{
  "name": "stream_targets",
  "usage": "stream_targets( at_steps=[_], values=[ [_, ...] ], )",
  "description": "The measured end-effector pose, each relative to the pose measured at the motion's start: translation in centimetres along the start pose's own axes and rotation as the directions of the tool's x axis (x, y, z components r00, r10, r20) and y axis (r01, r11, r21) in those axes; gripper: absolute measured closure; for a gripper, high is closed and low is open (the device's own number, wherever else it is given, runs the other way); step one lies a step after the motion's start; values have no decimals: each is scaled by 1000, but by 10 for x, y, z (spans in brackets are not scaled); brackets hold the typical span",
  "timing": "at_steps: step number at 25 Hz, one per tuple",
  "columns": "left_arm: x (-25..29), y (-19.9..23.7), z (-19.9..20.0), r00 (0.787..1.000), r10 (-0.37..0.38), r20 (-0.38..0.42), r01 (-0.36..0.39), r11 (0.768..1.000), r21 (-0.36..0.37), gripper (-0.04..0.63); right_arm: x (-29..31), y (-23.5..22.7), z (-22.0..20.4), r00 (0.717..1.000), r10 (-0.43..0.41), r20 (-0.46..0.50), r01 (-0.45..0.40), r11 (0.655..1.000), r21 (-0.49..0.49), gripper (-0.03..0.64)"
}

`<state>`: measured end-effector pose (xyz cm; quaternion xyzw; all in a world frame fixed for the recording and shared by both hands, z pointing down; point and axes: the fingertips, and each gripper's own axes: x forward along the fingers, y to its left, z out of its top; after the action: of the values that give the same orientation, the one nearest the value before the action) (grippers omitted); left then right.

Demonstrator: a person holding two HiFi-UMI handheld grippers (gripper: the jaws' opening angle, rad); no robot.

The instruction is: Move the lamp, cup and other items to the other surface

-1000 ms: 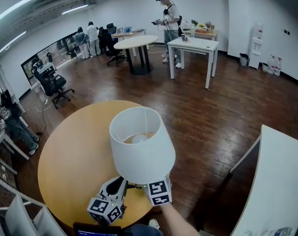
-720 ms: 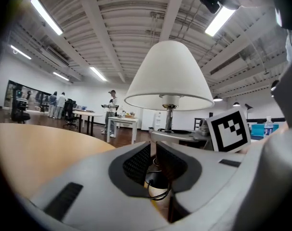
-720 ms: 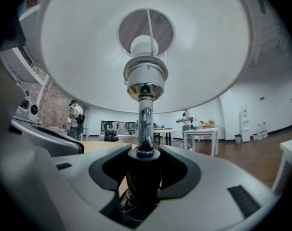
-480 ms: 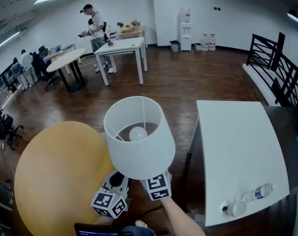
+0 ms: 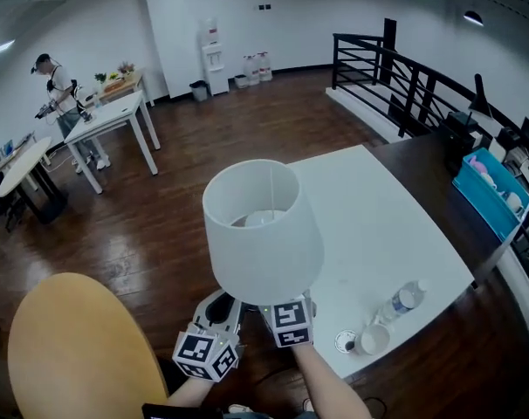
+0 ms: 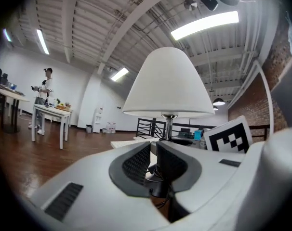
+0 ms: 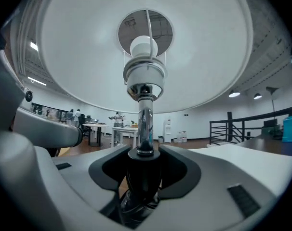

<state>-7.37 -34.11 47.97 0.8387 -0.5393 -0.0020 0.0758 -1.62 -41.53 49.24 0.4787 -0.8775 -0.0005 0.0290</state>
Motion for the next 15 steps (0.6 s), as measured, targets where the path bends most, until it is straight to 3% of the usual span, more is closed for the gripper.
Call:
stream_targets(
  at_steps=[6, 11, 15],
  values=[
    [31, -36, -8, 989, -140, -42, 140, 990, 5, 546, -30, -88, -9, 976, -214, -31, 213, 977, -11, 451],
    [38, -31, -24, 981, -173, -91, 176, 984, 31, 546, -28, -131, -38, 948, -313, -59, 312, 950, -23, 451],
    [44, -20, -37, 980, -164, -113, 169, 985, 36, 545, -26, -146, -40, 935, -354, -15, 354, 935, 2, 449]
  ],
)
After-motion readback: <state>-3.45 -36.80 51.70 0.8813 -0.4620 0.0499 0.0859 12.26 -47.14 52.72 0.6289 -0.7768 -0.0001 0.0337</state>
